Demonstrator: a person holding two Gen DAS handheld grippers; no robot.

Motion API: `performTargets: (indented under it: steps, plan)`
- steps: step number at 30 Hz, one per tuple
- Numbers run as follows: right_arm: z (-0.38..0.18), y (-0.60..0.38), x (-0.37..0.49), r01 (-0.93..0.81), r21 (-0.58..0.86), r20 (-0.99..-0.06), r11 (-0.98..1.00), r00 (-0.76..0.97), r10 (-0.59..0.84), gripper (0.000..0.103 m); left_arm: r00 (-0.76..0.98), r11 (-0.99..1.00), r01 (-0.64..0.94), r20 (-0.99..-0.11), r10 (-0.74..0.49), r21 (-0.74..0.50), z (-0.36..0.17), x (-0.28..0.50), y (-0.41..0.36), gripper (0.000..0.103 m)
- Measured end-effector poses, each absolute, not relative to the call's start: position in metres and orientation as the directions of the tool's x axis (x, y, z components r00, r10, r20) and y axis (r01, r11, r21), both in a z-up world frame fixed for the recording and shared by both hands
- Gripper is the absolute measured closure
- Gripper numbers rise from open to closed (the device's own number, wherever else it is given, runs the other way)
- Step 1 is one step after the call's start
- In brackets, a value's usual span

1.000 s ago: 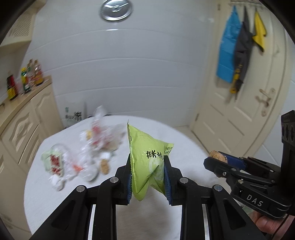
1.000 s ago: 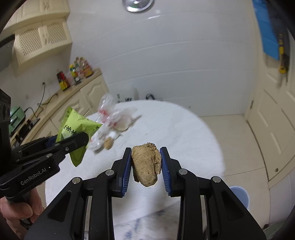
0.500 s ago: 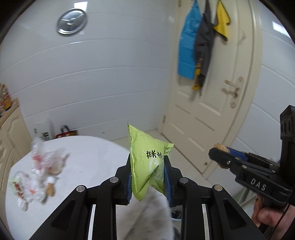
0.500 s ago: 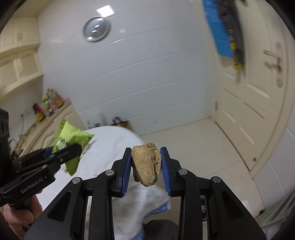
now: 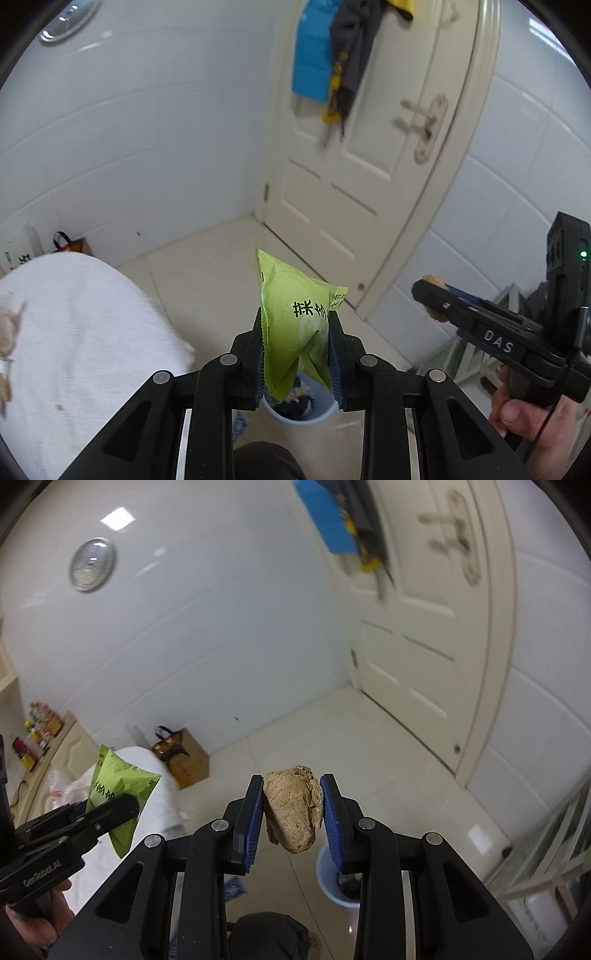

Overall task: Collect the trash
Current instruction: 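Carry the bread roll and snack bag over the blue bin and open both tools, then swing both open tools back from the blue bin over the table trash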

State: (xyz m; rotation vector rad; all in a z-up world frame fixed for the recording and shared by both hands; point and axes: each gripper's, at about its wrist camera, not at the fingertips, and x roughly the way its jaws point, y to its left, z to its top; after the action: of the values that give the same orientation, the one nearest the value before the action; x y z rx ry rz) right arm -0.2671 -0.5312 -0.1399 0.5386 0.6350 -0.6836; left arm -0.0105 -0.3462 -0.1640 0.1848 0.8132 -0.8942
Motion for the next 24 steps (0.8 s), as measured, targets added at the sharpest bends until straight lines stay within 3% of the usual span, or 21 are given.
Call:
performTargets:
  steps: [15,18,20,22,24]
  plan:
    - [-0.239,-0.597,-0.270,0.769,0.327,-0.799,0.550,0.536,-0.275,0.072,0.194,0.593,0.785,-0.836,-0.513,-0.182,-0.236,0.054,-0.466,0.078]
    - [-0.252,-0.604,-0.268,0.777,0.330,-0.812,0.536,0.523,-0.259,0.070,0.169,0.585,0.791,-0.858,-0.485,-0.175,-0.250,0.068,-0.487,0.072]
    - [-0.257,-0.607,-0.269,0.789,0.336,-0.817,0.515,0.516,-0.258,0.068,0.163,0.588,0.792,-0.872,-0.462,-0.164,-0.258,0.077,-0.502,0.059]
    - [-0.262,-0.611,-0.272,0.797,0.341,-0.820,0.499,0.512,-0.257,0.060,0.193,0.602,0.788,-0.878,-0.438,-0.127,-0.262,0.084,-0.507,0.021]
    - [-0.263,-0.612,-0.276,0.804,0.350,-0.817,0.481,0.513,-0.264,0.039,0.235,0.616,0.781,-0.868,-0.437,-0.099,-0.260,0.090,-0.507,0.013]
